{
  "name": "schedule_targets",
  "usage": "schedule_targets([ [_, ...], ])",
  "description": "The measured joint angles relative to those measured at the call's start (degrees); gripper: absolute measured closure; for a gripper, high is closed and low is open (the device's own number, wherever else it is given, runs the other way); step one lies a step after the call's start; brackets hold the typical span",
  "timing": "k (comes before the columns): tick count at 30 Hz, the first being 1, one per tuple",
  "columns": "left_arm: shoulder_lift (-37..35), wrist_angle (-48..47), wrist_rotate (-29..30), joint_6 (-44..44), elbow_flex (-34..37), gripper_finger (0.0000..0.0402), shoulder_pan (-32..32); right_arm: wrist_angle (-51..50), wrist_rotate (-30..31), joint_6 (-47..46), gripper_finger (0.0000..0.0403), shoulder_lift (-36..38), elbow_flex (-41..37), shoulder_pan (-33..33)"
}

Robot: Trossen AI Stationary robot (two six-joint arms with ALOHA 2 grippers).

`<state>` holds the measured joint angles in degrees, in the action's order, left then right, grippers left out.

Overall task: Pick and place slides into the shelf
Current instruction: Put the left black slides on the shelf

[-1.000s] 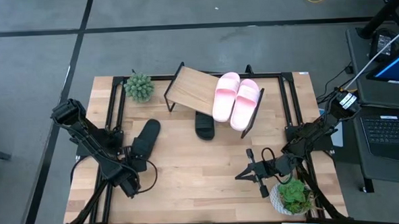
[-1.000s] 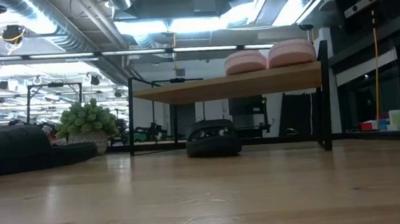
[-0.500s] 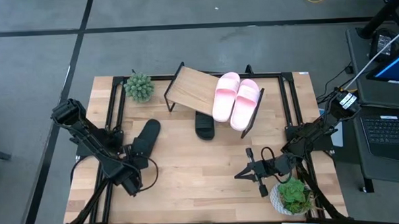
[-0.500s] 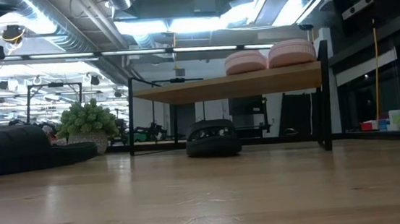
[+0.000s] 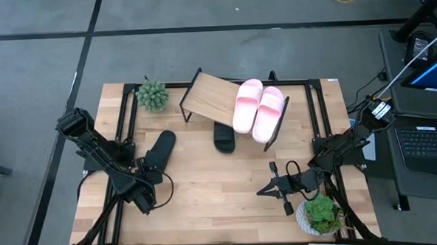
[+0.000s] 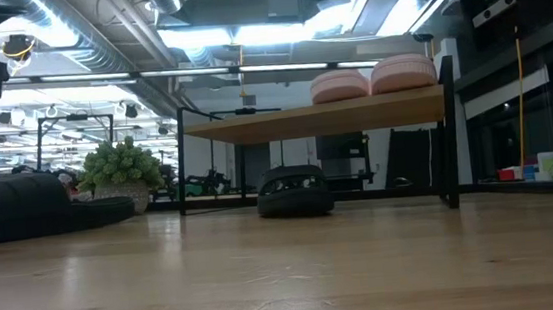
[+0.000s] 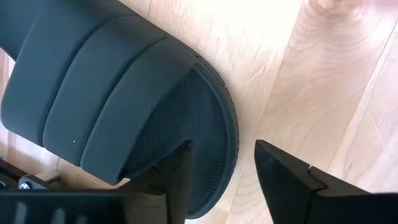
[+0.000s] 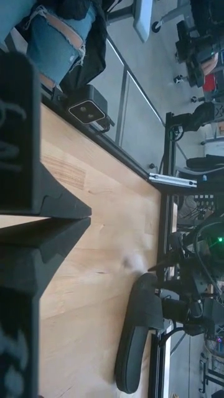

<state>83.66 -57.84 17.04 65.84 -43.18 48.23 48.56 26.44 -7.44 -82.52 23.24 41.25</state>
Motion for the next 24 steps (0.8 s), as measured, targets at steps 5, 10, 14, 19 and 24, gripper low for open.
schedule_targets([
  [5,0.00,-0.14,0.01,-0.42,0.00,0.0213,0.30,0.00,0.00,0.00,0.0391,0.00,0.00,0.00],
  [10,0.00,0.01,-2.56,-0.44,0.00,0.0209,0.31,0.00,0.00,0.00,0.0391,0.00,0.00,0.00],
  [14,0.00,-0.13,-3.22,-3.59,0.00,0.0210,0.34,0.01,0.00,0.00,0.0391,0.00,0.00,0.00],
  [19,0.00,-0.81,-3.20,-4.45,-0.01,0.0211,1.72,0.02,0.00,-0.02,0.0391,0.00,0.00,0.00],
  [24,0.02,-1.23,-2.72,-1.18,-3.02,0.0211,4.52,0.02,0.00,-0.02,0.0391,0.00,0.00,0.00],
])
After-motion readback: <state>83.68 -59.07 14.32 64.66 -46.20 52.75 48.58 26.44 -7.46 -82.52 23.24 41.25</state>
